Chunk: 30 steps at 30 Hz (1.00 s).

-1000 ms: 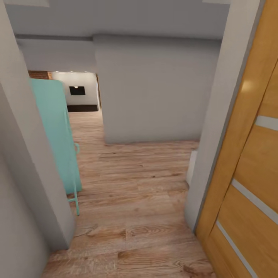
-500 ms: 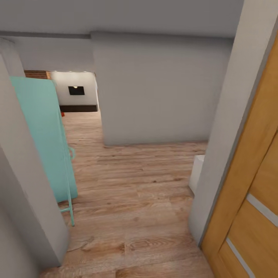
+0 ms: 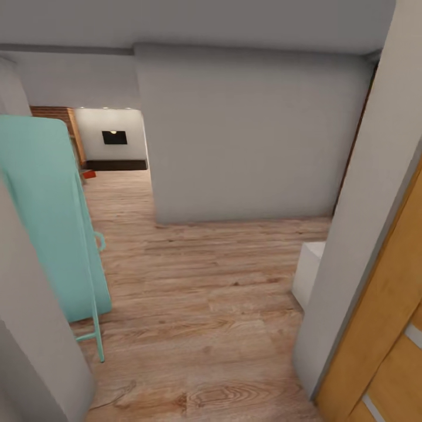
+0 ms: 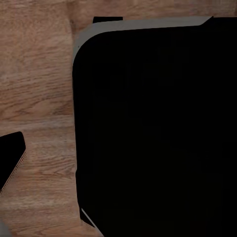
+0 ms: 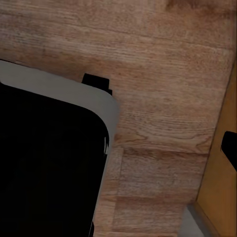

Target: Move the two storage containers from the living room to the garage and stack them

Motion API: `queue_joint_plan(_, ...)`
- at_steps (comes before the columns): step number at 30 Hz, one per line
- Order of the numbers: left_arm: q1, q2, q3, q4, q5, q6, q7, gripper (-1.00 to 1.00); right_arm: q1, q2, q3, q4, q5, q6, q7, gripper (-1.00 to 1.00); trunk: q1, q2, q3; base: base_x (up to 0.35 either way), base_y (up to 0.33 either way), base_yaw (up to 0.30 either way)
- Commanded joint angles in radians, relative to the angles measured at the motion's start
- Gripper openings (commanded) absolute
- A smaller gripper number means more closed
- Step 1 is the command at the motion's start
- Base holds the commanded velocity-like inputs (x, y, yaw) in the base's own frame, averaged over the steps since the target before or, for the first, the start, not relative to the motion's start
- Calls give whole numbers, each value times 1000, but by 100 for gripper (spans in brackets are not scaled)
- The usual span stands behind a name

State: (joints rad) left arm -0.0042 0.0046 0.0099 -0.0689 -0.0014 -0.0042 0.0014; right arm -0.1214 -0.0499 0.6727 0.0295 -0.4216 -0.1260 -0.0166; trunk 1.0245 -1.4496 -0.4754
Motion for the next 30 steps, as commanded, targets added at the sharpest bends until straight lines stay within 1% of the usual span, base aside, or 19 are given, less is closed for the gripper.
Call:
queue_joint_plan(1, 0, 0, 1, 0, 0, 0, 0, 100, -1, 1, 9, 3, -8, -5, 0, 100, 1, 0, -1, 323, 0, 0)
queue_joint_plan(4, 0, 0, 1, 0, 0, 0, 0, 100, -1, 0, 9, 3, -7, -6, 0, 100, 1, 0, -1, 323, 0, 30)
queue_joint_plan(11, 0, 0, 1, 0, 0, 0, 0, 100, -1, -2, 9, 3, -6, -7, 0, 100, 1, 0, -1, 323, 0, 158)
queue_joint_plan(30, 0, 0, 1, 0, 0, 0, 0, 100, 0, -2, 9, 3, -6, -8, 0, 100, 1, 0, -1, 323, 0, 7)
